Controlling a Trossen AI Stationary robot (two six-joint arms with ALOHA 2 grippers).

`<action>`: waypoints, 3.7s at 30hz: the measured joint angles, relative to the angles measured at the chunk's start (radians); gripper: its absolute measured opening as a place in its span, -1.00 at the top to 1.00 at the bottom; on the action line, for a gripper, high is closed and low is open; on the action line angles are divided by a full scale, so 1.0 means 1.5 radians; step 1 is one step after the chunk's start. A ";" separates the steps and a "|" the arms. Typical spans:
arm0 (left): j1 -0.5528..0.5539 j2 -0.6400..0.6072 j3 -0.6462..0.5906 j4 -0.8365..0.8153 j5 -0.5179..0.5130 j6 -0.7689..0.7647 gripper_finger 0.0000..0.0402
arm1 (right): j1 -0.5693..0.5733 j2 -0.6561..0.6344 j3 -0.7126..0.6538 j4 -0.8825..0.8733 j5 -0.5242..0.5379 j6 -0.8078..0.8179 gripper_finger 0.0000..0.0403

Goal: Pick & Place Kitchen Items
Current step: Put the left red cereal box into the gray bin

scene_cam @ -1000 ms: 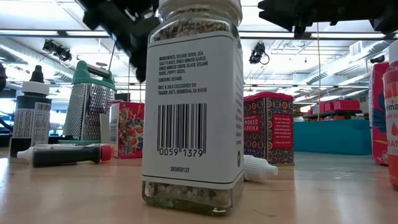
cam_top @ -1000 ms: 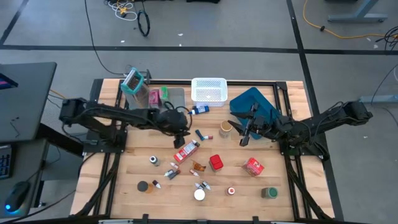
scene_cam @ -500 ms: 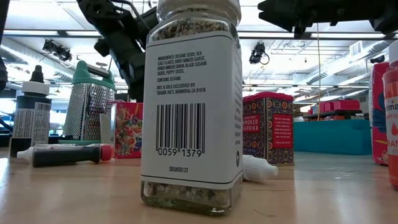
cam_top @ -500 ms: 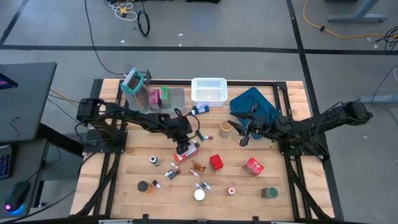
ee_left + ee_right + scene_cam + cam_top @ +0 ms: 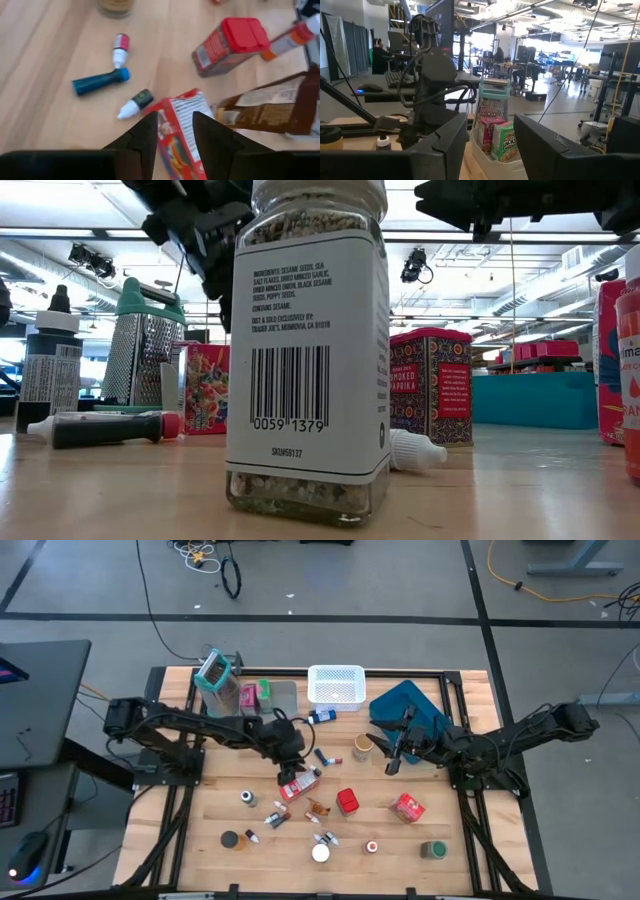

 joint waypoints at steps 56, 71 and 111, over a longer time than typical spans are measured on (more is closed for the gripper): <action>-0.082 -0.057 -0.002 -0.021 -0.127 0.142 0.58 | 0.000 0.000 0.000 0.000 -0.006 0.000 0.14; -0.105 0.027 -0.001 0.056 -0.165 0.280 -0.23 | 0.000 0.000 0.000 -0.005 -0.006 0.000 0.14; -0.094 0.080 -0.001 0.036 -0.108 0.305 -0.71 | 0.000 0.000 0.000 -0.010 -0.005 0.000 0.14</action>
